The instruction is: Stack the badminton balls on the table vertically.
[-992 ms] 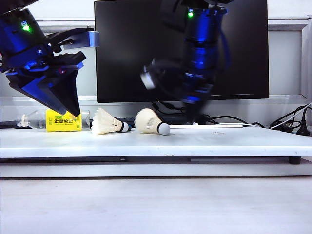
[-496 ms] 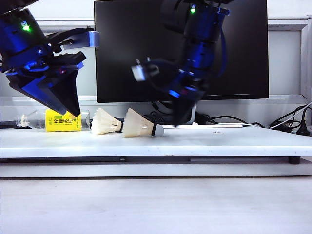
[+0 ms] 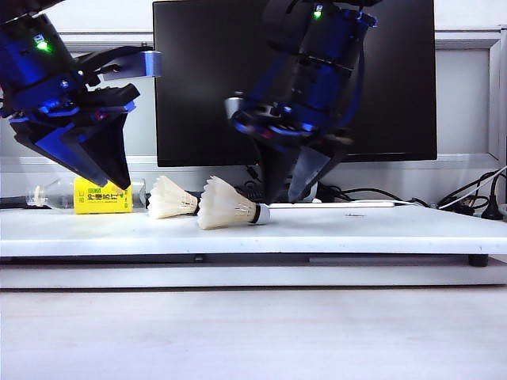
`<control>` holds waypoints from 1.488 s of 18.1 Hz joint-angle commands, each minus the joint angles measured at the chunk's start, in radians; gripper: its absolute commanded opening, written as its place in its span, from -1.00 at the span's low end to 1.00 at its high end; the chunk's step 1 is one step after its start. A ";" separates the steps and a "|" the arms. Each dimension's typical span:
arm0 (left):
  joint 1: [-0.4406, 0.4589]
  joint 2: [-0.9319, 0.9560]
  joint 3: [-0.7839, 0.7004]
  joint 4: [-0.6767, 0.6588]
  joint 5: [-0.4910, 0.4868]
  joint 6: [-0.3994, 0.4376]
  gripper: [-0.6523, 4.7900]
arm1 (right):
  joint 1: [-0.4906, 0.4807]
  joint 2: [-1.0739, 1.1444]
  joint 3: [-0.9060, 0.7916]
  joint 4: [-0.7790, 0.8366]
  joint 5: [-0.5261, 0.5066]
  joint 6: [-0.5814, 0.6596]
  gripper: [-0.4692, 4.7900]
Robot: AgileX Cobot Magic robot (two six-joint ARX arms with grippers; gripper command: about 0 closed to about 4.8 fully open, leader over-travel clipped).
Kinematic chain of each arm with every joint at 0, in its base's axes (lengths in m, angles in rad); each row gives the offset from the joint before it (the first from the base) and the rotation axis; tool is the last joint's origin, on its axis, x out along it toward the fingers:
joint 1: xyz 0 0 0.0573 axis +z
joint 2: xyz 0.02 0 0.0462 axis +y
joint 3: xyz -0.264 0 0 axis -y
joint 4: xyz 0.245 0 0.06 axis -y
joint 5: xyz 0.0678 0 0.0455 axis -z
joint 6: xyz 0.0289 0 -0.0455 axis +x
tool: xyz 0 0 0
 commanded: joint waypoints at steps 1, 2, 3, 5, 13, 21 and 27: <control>-0.001 -0.002 0.005 0.003 0.000 0.001 -0.07 | 0.001 -0.007 0.004 0.042 -0.152 0.275 -0.02; -0.001 -0.002 0.005 0.004 0.000 0.001 -0.07 | 0.002 -0.007 0.004 0.081 -0.200 0.341 -0.02; -0.001 -0.002 0.005 0.006 0.000 0.001 -0.07 | 0.001 -0.008 0.004 0.118 -0.236 0.401 -0.02; -0.001 -0.002 0.005 0.005 0.000 0.001 -0.07 | -0.003 -0.013 0.005 0.219 -0.270 0.575 -0.02; -0.001 -0.002 0.003 0.006 0.000 -0.003 -0.07 | -0.045 -0.016 0.005 0.213 -0.265 1.024 -0.17; -0.001 -0.002 0.003 0.012 0.001 -0.082 -0.07 | 0.080 -0.014 0.004 0.183 0.185 1.655 -0.17; -0.001 -0.002 0.003 -0.003 0.000 -0.082 -0.07 | 0.105 -0.014 0.004 0.174 0.278 1.807 -0.17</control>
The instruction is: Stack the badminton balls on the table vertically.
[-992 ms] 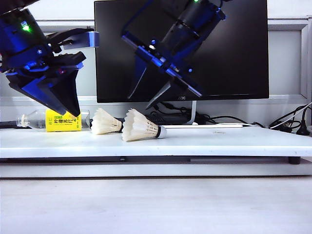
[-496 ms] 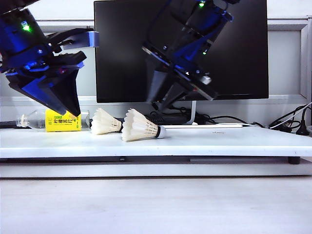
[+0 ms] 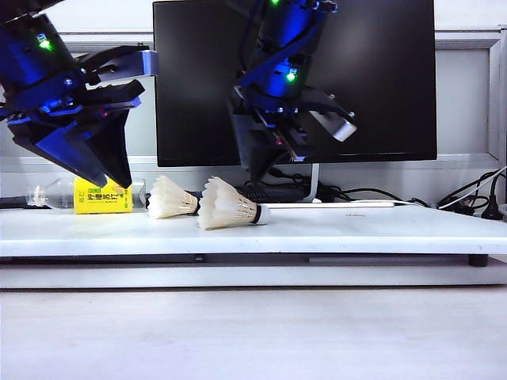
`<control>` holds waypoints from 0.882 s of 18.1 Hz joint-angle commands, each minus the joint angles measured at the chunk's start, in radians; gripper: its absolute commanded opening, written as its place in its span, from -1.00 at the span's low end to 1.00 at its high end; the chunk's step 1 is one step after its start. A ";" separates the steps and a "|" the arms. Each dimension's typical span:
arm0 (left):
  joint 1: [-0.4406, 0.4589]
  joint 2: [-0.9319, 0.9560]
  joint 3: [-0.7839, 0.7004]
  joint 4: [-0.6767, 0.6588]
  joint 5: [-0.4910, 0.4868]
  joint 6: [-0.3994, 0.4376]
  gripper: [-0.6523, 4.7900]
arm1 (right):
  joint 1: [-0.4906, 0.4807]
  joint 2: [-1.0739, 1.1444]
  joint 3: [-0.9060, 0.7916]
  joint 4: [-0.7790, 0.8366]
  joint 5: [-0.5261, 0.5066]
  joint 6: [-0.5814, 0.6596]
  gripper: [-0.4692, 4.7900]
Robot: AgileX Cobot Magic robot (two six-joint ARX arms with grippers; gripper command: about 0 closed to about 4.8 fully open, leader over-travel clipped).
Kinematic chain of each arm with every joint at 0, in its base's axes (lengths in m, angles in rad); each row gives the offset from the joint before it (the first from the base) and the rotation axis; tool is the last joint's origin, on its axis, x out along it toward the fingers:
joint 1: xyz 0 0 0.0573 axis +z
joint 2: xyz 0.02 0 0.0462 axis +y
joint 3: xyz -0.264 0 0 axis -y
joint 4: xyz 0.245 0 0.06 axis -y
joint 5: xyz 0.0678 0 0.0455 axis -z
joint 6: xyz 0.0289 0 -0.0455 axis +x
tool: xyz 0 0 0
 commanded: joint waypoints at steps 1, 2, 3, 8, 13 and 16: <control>-0.001 -0.002 0.003 -0.007 0.000 -0.006 -0.07 | -0.008 -0.006 0.004 -0.043 0.006 0.014 -0.12; -0.001 -0.002 0.003 -0.016 0.000 -0.006 -0.07 | -0.016 -0.005 0.004 -0.066 0.005 0.028 -0.03; -0.001 -0.002 0.003 -0.024 -0.002 -0.001 -0.07 | -0.021 -0.005 0.004 -0.079 0.006 0.029 -0.01; -0.001 -0.002 0.003 -0.045 -0.003 -0.002 -0.07 | -0.029 0.010 0.003 -0.062 0.000 0.029 0.00; -0.001 -0.002 0.003 -0.078 -0.033 0.009 -0.07 | -0.025 0.047 0.003 -0.044 -0.047 0.026 0.00; -0.001 -0.002 0.003 -0.085 -0.045 0.010 -0.07 | -0.025 0.051 0.003 -0.037 -0.048 0.026 0.00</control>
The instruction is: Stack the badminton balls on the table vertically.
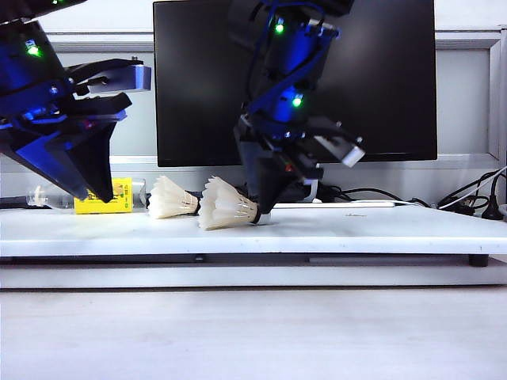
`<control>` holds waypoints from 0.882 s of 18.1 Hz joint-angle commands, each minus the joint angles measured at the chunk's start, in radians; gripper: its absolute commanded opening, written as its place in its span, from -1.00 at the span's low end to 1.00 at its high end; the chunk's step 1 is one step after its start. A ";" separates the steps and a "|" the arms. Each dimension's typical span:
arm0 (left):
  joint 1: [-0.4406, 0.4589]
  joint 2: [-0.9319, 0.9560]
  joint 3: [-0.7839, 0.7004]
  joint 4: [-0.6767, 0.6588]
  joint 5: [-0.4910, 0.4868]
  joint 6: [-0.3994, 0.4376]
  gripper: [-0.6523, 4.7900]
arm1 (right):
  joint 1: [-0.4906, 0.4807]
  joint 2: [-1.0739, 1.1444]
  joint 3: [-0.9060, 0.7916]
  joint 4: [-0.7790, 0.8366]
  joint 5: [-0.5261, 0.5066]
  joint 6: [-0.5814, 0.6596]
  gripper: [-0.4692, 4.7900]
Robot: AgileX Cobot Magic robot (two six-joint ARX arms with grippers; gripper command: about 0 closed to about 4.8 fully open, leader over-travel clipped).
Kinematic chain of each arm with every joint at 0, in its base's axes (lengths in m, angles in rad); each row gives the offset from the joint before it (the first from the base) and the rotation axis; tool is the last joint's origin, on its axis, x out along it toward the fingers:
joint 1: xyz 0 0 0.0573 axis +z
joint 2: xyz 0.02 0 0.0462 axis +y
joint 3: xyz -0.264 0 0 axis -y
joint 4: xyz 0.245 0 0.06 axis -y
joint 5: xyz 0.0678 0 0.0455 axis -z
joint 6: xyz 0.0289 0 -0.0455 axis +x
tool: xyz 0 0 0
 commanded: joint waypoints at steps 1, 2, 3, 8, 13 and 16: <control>-0.001 -0.003 0.003 -0.005 -0.010 0.004 -0.07 | 0.000 -0.003 0.004 0.013 0.004 0.000 0.00; -0.001 -0.003 0.003 -0.007 -0.010 0.003 -0.07 | -0.002 -0.003 0.004 0.014 0.006 0.000 0.00; -0.001 -0.003 0.003 -0.008 -0.010 0.004 -0.07 | -0.003 -0.003 0.004 0.014 0.008 0.001 0.00; -0.001 -0.003 0.003 -0.008 -0.010 0.003 -0.07 | -0.013 0.009 0.004 0.017 0.011 -0.001 0.00; -0.001 -0.003 0.003 -0.006 -0.010 0.019 -0.07 | -0.015 0.025 0.004 0.042 0.005 -0.001 0.00; -0.001 -0.003 0.003 -0.006 -0.010 0.019 -0.07 | -0.017 0.029 0.004 0.056 0.004 -0.004 0.00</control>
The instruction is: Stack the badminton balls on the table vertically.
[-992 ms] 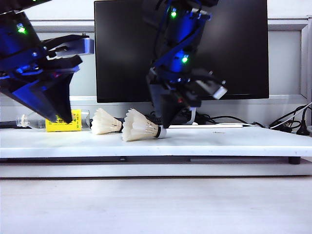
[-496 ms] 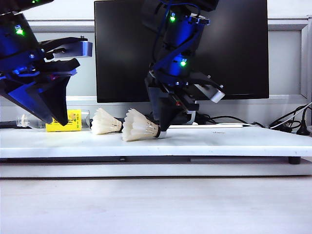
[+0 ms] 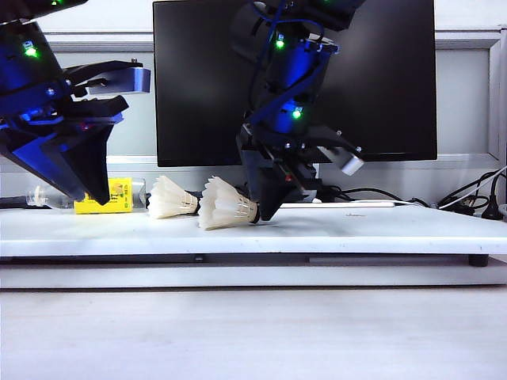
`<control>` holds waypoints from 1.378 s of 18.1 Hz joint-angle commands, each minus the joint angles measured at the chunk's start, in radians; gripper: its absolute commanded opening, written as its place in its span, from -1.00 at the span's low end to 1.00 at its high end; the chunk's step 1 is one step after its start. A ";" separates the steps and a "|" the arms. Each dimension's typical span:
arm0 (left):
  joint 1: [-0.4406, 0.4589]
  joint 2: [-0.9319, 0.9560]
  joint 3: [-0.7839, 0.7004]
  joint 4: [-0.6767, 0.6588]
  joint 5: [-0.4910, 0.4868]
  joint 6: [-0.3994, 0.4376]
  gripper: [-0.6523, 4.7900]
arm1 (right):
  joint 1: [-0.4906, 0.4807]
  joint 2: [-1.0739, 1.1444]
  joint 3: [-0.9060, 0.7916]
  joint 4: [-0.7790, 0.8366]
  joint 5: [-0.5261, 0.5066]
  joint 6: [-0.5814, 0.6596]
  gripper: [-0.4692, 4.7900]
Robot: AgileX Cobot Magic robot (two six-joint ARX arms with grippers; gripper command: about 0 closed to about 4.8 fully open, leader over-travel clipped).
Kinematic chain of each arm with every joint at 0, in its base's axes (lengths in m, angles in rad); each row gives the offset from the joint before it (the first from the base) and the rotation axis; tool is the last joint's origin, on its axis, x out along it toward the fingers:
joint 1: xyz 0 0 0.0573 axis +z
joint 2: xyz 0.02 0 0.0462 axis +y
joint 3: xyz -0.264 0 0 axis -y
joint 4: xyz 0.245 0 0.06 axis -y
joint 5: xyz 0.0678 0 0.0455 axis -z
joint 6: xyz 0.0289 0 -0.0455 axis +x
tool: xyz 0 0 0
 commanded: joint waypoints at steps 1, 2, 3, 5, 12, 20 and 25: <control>-0.001 -0.002 0.003 0.009 -0.003 0.005 -0.07 | 0.000 0.005 0.004 0.025 0.000 -0.004 0.00; -0.001 -0.002 0.003 0.009 -0.003 0.005 -0.07 | 0.000 0.005 0.004 0.024 -0.002 -0.004 0.00; -0.001 -0.002 0.003 0.009 -0.003 0.005 -0.07 | 0.000 0.005 0.004 0.023 0.000 -0.004 0.00; -0.001 -0.002 0.003 0.009 -0.003 0.005 -0.07 | 0.000 0.008 0.004 0.024 -0.001 -0.007 -0.02; -0.001 -0.002 0.003 0.008 -0.003 0.005 -0.07 | 0.000 0.032 0.004 0.023 -0.024 -0.007 -0.09; -0.001 -0.002 0.003 0.007 -0.003 0.008 -0.07 | -0.019 0.032 0.004 0.040 -0.013 -0.150 -0.31; -0.001 -0.002 0.003 0.005 -0.004 0.008 -0.07 | -0.078 0.016 0.005 0.163 0.003 -0.452 -0.31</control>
